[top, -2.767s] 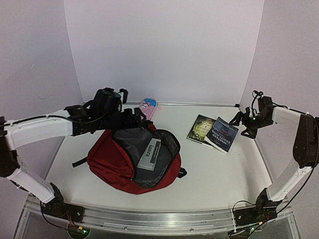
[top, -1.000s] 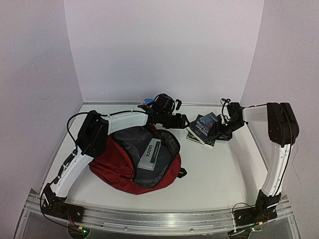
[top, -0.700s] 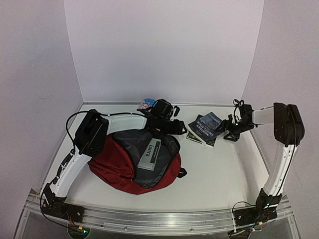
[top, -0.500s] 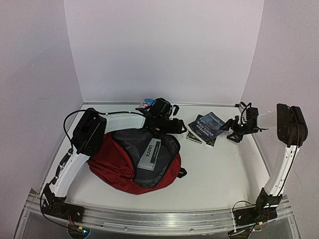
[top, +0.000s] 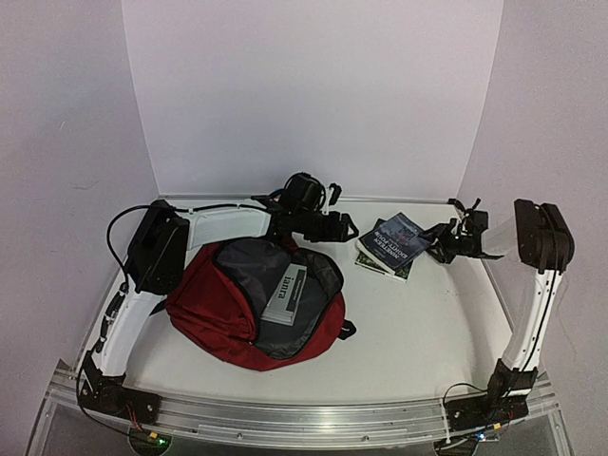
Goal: Pack the student bag
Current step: Pick up the book from the center of the board.
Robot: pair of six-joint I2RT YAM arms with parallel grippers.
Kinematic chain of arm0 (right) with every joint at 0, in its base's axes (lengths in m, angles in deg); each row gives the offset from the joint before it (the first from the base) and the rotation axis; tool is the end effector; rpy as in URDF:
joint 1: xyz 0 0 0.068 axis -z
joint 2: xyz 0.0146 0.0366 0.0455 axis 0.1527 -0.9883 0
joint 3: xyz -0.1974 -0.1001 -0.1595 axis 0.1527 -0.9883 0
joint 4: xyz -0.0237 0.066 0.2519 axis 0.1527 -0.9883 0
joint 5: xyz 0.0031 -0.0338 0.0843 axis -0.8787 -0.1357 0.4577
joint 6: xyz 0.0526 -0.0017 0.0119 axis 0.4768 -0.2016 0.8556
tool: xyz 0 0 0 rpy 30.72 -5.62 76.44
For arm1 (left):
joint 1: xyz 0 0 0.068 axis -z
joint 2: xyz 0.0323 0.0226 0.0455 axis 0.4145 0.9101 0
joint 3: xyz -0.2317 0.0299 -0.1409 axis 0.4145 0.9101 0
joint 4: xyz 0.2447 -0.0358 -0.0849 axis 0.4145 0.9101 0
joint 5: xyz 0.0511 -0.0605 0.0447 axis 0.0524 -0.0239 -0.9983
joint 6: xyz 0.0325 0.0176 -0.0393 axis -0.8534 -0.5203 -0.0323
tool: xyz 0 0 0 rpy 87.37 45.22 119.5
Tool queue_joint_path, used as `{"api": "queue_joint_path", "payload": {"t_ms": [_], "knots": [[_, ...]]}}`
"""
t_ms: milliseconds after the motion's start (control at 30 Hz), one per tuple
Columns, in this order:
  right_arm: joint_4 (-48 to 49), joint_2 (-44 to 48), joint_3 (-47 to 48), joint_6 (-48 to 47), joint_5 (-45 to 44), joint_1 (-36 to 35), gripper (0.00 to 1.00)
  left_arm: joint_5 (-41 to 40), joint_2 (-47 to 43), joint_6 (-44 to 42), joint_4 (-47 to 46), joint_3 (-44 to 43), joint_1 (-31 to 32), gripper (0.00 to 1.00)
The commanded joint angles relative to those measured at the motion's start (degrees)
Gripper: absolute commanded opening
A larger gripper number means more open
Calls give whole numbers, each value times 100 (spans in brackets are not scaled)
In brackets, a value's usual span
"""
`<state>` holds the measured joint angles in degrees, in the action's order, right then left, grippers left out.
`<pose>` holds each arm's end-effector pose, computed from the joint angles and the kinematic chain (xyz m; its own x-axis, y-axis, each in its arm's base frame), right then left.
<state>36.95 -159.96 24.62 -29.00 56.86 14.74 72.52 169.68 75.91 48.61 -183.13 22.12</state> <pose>0.4316 -0.0214 0.1068 -0.7314 0.6033 -0.3181 0.0774 0.5368 0.8402 0.3754 -0.4117 0.2077 -0.7301 0.1085 -0.6747 0.5869 0.6052 -0.5378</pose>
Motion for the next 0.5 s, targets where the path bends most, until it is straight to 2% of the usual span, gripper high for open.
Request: {"api": "queue_joint_path", "payload": {"t_ms": [0, 133, 233, 333, 467], "knots": [[-240, -235, -180, 230, -368, -23, 46, -37, -427, -60, -107, 91, -1, 72], [-234, -21, -194, 189, -220, 24, 22, -10, -495, -48, -129, 155, 0, 72], [-225, 292, -243, 103, -132, 52, 8, -18, -607, -42, -185, 274, -2, 72], [-225, 655, -297, 45, -2, 52, 0, -8, -724, -45, -226, 383, -2, 72], [-239, 1178, -308, -71, 250, 55, 0, 48, -905, -129, -170, 493, -1, 75]]}}
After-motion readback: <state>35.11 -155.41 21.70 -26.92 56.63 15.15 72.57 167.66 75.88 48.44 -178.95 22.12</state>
